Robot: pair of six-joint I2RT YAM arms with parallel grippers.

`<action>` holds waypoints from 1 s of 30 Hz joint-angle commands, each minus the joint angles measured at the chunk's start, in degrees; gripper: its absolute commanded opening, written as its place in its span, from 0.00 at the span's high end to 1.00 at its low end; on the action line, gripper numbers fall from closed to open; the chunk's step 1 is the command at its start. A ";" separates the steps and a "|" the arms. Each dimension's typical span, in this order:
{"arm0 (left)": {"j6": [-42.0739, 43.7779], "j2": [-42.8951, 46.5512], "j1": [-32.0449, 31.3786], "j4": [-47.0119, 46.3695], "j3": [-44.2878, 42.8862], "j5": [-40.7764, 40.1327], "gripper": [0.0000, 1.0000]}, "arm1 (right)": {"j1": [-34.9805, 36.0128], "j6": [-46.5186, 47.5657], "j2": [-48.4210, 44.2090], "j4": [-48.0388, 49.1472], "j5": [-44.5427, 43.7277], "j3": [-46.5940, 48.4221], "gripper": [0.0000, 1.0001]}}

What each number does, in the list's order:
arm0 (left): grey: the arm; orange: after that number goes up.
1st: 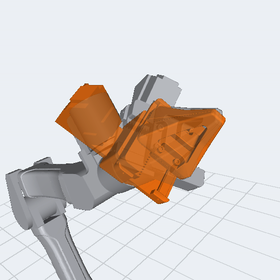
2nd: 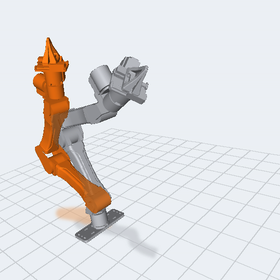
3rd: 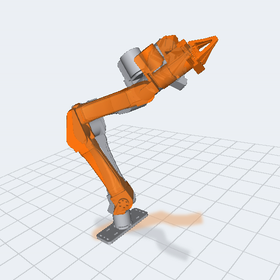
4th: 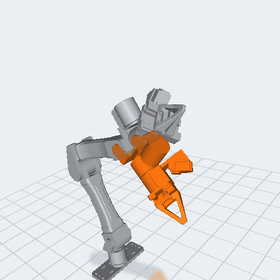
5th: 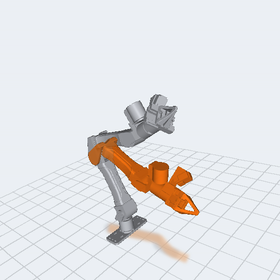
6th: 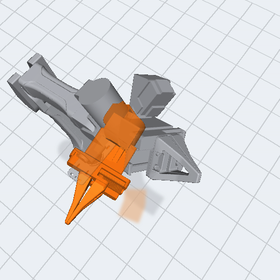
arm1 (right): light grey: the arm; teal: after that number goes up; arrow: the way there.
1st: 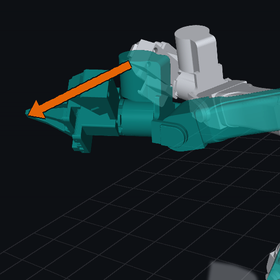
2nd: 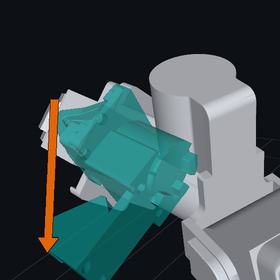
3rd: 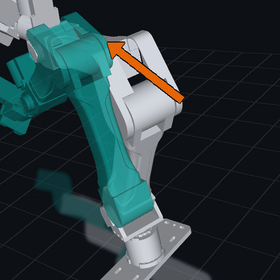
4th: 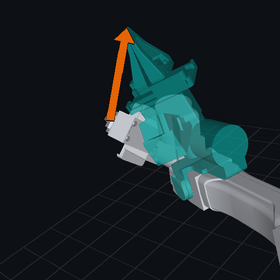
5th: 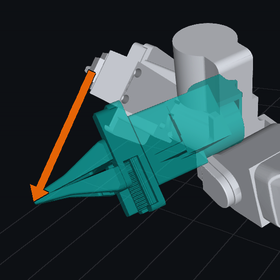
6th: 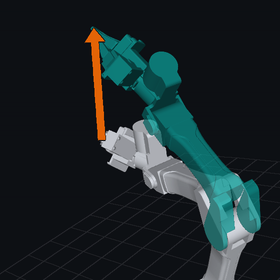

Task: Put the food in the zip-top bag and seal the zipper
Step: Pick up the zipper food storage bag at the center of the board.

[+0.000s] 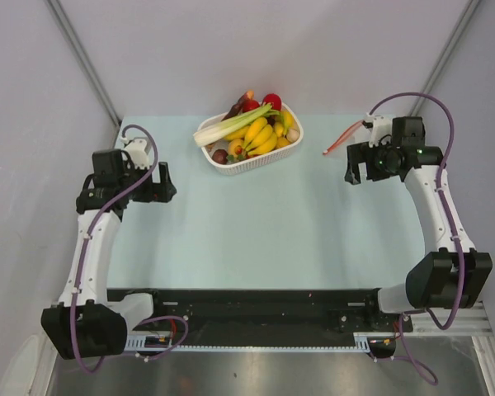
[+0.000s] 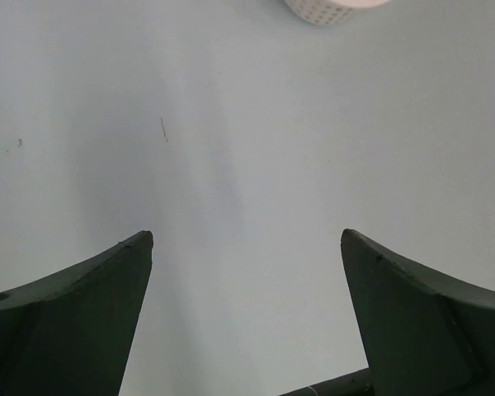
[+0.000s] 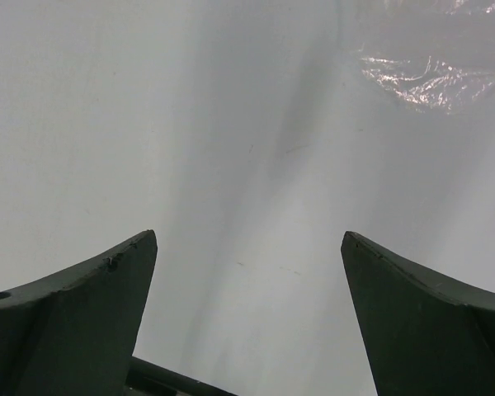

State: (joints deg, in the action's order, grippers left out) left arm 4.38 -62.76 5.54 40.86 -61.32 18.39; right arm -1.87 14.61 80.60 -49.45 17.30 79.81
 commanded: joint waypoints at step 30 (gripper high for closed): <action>-9.92 0.09 0.44 -12.03 -3.19 -1.87 0.00 | 5.91 -0.29 52.97 13.78 -18.78 38.74 0.00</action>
State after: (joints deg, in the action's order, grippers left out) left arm -5.54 -63.40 5.54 31.27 -65.56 16.67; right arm 3.36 14.39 128.09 -35.59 2.96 111.00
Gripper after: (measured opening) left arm 0.996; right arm 0.995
